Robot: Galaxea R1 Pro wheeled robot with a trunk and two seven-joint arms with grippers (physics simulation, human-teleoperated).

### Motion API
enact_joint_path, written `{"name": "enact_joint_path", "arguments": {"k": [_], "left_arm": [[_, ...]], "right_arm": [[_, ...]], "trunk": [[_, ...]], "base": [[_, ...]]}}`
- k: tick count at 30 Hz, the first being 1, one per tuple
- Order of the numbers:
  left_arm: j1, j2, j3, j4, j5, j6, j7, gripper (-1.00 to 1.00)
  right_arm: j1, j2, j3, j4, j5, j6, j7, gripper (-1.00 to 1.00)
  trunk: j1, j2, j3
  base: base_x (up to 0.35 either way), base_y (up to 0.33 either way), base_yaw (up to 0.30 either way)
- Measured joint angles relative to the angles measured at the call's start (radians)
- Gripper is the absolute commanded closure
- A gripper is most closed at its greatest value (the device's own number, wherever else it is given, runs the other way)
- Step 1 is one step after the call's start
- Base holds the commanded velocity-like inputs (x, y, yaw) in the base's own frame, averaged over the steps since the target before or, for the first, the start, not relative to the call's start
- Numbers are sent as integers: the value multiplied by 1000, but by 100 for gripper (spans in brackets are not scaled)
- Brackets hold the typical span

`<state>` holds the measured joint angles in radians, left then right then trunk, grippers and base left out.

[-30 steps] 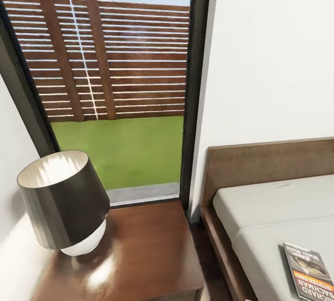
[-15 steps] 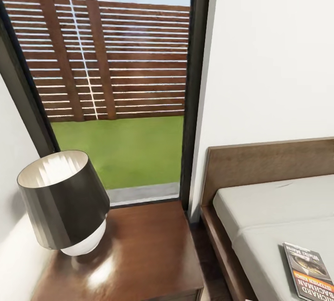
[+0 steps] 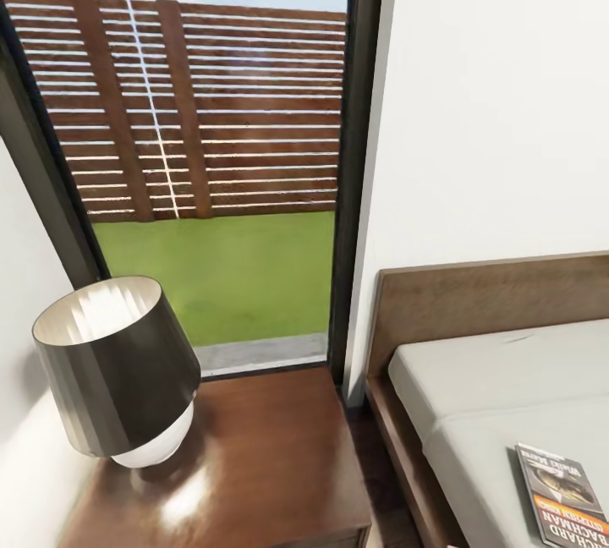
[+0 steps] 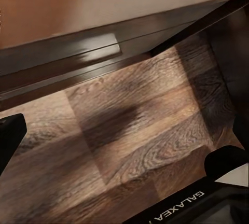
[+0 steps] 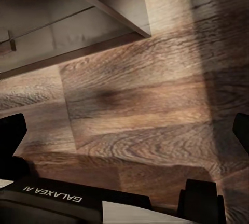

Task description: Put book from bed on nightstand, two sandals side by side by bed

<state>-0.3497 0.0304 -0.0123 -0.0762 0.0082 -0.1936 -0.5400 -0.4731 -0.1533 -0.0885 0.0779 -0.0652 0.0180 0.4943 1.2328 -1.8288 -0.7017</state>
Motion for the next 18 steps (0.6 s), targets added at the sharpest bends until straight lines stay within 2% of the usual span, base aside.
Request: {"name": "enact_joint_path", "arguments": {"k": [18], "left_arm": [[0, 0, 0, 0, 0, 0, 0, -100]], "right_arm": [[-1, 0, 0, 0, 0, 0, 0, -100]], "trunk": [[-69, 126, 56]], "base": [[0, 0, 0]]}}
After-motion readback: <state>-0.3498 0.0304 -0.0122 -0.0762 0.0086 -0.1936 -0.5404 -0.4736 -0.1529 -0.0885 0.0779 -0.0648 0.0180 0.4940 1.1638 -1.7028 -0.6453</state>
